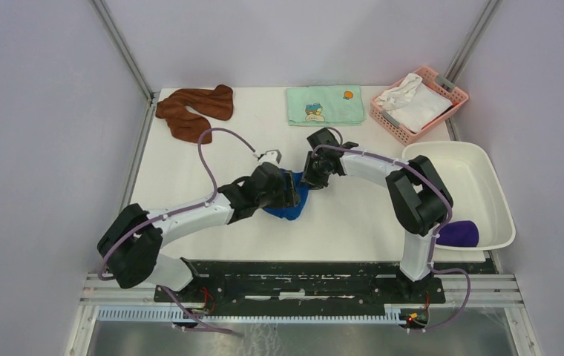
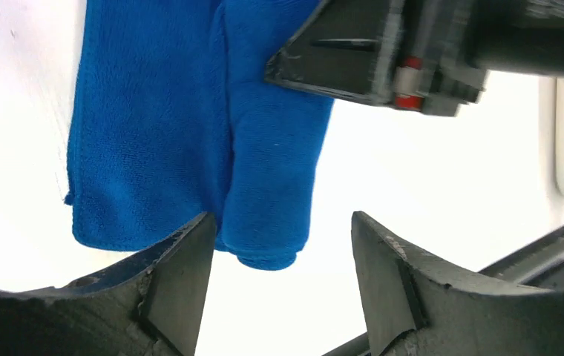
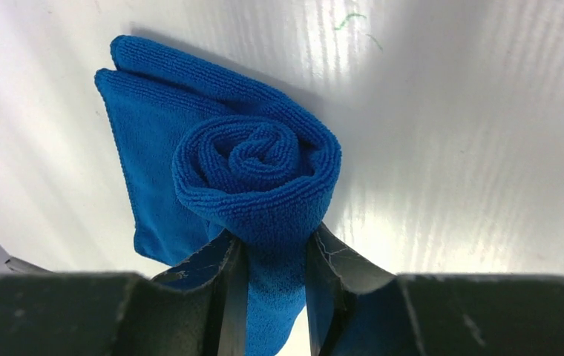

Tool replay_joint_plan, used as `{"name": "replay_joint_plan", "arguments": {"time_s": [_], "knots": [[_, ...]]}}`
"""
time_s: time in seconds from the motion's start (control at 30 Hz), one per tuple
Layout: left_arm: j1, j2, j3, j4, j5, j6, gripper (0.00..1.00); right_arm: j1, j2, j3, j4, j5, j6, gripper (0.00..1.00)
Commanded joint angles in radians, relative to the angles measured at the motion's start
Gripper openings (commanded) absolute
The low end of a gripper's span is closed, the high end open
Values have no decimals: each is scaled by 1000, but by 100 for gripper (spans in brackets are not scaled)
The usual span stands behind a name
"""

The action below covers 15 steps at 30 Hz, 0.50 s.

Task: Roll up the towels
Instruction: Roll the towel at the center of the board.

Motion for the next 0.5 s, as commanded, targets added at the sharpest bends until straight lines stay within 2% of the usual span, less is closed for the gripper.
{"name": "replay_joint_plan", "arguments": {"time_s": [0.0,0.17,0.37,0.47], "knots": [[-166,-51,73,-95,-416,106,75,12,4,37,-209,128,1,33],[-347,33,143,-63,-684,206,76,20,8,53,-225,123,32,34],[-449,223,231,-18,-831,332,76,19,22,67,-239,107,40,37],[-468,300,258,17,-855,384,76,19,25,64,-235,97,46,37]]}}
